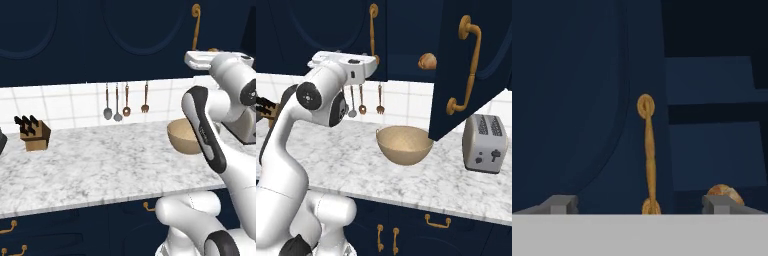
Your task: Open the cabinet, pick up the bread from the cabinet and place it in the basket. Then move the basket to the dining counter.
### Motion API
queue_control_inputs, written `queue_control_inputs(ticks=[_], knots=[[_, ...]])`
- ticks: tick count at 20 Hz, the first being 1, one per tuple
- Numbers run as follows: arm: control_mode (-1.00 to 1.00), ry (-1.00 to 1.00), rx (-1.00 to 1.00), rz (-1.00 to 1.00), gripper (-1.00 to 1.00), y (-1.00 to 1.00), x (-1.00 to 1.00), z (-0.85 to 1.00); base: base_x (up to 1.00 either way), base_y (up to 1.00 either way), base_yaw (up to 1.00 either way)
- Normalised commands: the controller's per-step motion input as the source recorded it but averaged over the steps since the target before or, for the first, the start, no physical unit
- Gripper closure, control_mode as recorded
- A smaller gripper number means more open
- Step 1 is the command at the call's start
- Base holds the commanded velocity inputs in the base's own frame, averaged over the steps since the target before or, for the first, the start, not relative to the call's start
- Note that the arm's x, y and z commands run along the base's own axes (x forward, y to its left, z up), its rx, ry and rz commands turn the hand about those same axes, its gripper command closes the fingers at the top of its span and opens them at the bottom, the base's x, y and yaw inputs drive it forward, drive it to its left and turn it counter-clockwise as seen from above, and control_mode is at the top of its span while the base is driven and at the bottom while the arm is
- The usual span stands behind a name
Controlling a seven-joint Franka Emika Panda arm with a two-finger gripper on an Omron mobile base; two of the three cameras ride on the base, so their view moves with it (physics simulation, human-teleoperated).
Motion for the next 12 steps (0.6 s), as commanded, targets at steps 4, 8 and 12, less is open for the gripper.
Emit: queue_control_inputs(ticks=[4, 8, 12], knots=[[-1.0, 0.13, 0.0, 0.0, -1.0, -0.06, 0.49, 0.0, 0.0, 0.0, 0.0], [-1.0, 0.13, 0.0, 0.0, -1.0, -0.19, 0.53, 0.0, 0.0, 0.0, 0.0], [-1.0, 0.09, 0.0, 0.0, -1.0, -0.17, 0.46, 0.0, 0.0, 0.0, 0.0]])
